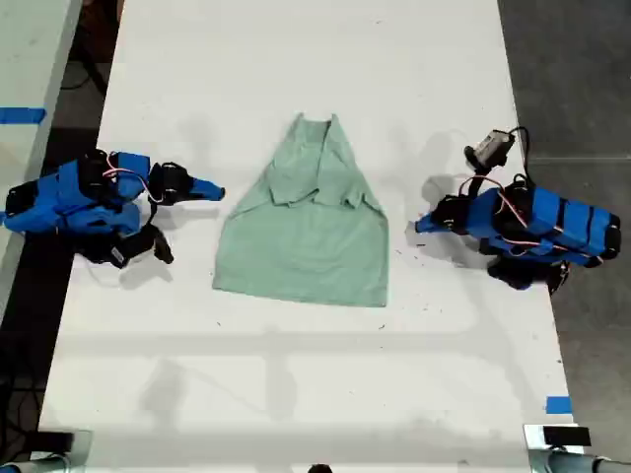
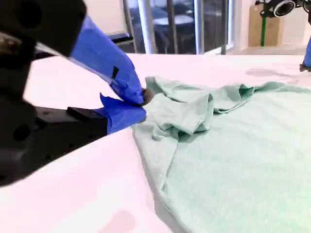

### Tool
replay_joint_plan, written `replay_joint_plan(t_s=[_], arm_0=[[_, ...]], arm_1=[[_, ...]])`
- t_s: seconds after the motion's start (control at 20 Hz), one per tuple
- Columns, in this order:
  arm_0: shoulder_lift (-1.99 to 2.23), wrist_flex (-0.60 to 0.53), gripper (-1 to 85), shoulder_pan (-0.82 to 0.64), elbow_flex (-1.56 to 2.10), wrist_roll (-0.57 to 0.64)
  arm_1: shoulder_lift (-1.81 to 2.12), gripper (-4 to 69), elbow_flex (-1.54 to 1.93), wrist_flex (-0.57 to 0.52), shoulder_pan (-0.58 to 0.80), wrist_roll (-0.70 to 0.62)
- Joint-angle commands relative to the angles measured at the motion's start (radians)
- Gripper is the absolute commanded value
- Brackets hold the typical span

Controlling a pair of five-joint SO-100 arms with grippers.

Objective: Fold t shirt

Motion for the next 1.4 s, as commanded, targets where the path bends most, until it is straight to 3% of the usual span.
replay_joint_plan(t_s=[0.0, 0.15, 0.5, 0.6, 0.75, 0.95, 1.2, 1.25, 1.35], arm_0=[[0.006, 0.018, -0.2, 0.015, -0.002, -0.032], [0.006, 0.018, -0.2, 0.014, -0.002, -0.032], [0.006, 0.018, -0.2, 0.014, -0.002, -0.034], [0.006, 0.018, -0.2, 0.014, 0.000, -0.034], [0.006, 0.018, -0.2, 0.014, 0.000, -0.034], [0.006, 0.020, -0.2, 0.017, 0.000, -0.034], [0.006, 0.020, -0.2, 0.017, 0.000, -0.034], [0.006, 0.020, -0.2, 0.017, 0.000, -0.034], [0.006, 0.020, -0.2, 0.017, 0.000, -0.034]], arm_1=[[0.009, -0.5, 0.028, -0.077, 0.015, 0.014], [-0.034, -0.5, -0.054, -0.074, -0.051, 0.097], [-0.546, 2.9, -0.287, -0.279, -0.156, 0.143], [-0.675, 6.0, -0.321, -0.347, -0.176, 0.149], [-0.931, 17.9, -0.428, -0.396, -0.204, 0.163], [-1.275, 21.8, -0.518, -0.545, -0.225, 0.195], [-1.450, 24.6, -0.661, -0.520, -0.230, 0.152], [-1.460, 24.6, -0.673, -0.518, -0.230, 0.146], [-1.476, 0.4, -0.686, -0.512, -0.230, 0.130]])
